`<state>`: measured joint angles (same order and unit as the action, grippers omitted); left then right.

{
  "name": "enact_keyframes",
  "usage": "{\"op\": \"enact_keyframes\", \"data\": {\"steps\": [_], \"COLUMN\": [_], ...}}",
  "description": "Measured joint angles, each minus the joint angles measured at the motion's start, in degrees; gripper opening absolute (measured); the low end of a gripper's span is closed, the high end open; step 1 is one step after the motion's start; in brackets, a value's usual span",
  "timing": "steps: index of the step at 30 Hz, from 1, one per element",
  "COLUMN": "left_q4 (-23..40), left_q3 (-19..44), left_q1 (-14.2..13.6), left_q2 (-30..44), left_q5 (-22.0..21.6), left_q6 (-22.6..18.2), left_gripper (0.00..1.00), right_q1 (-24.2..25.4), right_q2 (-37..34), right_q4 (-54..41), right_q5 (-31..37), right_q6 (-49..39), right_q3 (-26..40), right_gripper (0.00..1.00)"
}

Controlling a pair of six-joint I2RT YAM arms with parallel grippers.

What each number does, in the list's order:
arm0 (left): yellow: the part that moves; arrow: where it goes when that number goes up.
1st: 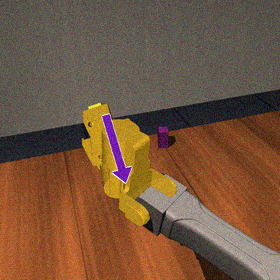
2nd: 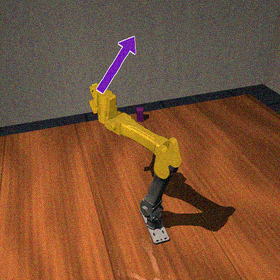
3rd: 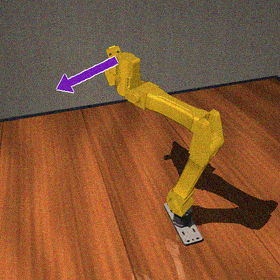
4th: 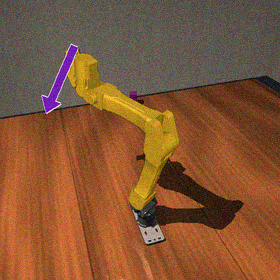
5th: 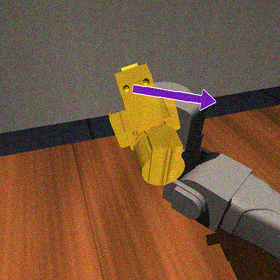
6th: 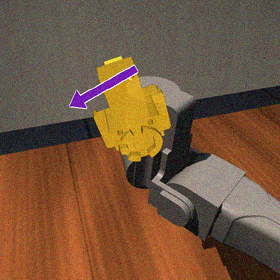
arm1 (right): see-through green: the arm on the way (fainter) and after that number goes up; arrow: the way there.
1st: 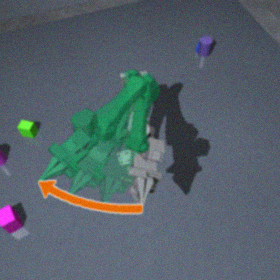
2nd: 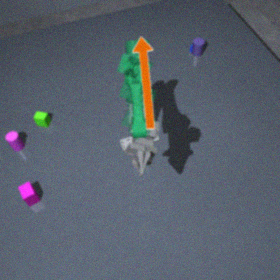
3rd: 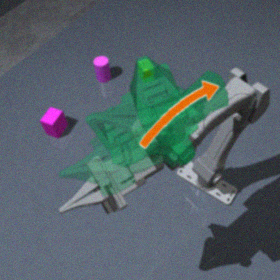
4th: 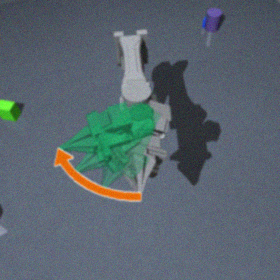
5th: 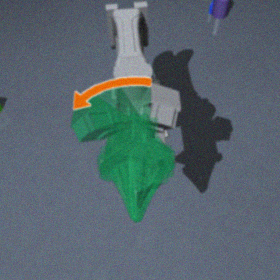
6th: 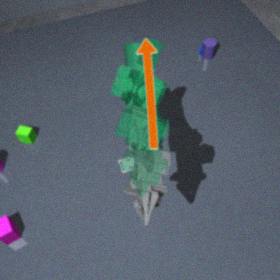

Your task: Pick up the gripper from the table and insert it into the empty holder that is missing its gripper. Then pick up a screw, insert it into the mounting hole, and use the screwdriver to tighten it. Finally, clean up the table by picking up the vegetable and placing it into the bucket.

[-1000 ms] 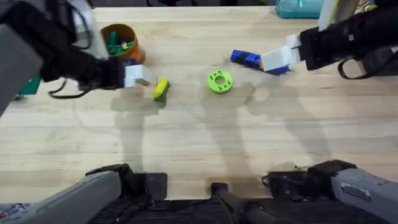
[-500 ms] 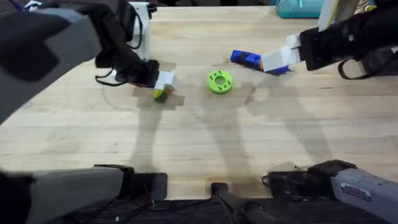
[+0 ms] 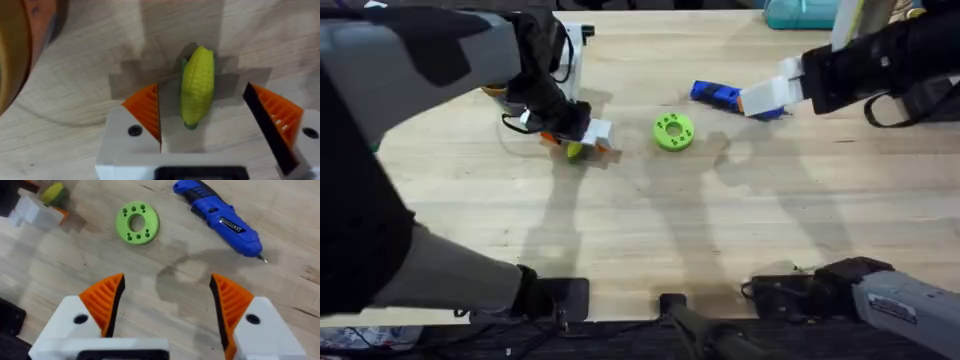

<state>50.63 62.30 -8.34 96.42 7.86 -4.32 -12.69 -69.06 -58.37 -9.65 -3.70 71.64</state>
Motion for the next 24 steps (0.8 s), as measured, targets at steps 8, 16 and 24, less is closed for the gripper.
{"op": "enact_keyframes", "data": {"steps": [8, 16, 24], "left_q4": [-0.76, -0.77, -0.73], "left_q3": [0.02, 0.02, 0.28], "left_q1": [0.00, 0.00, 0.00], "left_q2": [1.77, 1.77, 1.77], "left_q5": [-0.23, -0.42, -0.39], "left_q6": [-1.25, -2.04, -2.10], "left_gripper": [0.982, 0.262, 0.026], "right_q1": [0.00, 0.00, 0.00], "right_q2": [0.00, 0.00, 0.00], "right_q4": [0.00, 0.00, 0.00], "right_q5": [0.02, 0.02, 0.02], "right_q6": [-0.85, -1.03, -1.05], "right_q3": [0.00, 0.00, 0.00], "right_gripper": [0.996, 0.996, 0.996]}}
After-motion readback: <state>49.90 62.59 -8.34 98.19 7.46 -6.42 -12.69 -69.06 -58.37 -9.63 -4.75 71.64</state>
